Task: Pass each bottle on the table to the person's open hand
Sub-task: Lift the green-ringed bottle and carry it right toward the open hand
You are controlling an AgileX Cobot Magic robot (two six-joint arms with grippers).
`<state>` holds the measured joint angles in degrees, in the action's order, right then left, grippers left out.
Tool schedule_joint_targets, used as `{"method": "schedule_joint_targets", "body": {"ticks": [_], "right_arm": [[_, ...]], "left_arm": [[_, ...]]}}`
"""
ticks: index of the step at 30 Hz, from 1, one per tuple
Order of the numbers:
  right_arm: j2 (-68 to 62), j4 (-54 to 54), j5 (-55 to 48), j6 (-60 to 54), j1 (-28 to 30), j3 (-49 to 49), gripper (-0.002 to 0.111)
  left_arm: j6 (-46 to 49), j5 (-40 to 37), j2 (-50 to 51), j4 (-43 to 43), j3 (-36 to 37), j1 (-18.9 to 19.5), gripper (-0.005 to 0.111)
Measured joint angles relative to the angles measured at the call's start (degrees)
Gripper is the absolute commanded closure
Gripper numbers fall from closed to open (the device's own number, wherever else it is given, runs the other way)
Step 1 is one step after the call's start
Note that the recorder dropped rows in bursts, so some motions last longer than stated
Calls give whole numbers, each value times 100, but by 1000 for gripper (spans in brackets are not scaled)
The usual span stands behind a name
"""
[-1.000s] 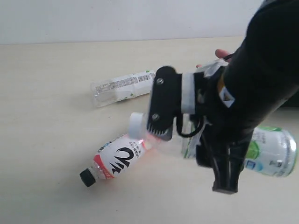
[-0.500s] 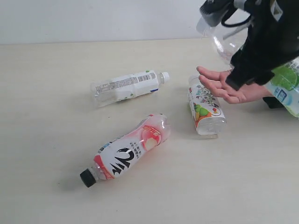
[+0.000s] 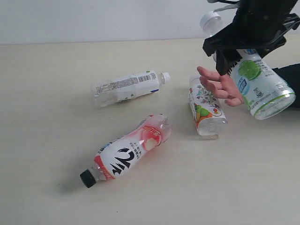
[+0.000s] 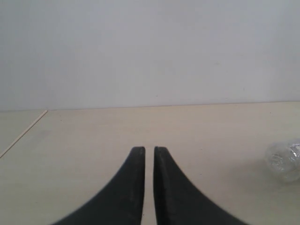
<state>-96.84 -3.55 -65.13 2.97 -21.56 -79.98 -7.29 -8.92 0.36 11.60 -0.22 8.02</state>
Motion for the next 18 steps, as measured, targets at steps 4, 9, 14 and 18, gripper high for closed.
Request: {"method": "schedule_joint_targets", "body": {"ticks": [4,9,14,18], "right_arm": [[-439,9,22,-100,161,-298,108],[-871,9,22,-225,326,-559,108],[-1116,9,52,-236,475,-606,108],[-1270,9,130,-236,497,-606,108]], "left_arm": [[0,0,0,0,0,0,97],[0,0,0,0,0,0,97],[0,0,0,0,0,0,97],[0,0,0,0,0,0,97]]}}
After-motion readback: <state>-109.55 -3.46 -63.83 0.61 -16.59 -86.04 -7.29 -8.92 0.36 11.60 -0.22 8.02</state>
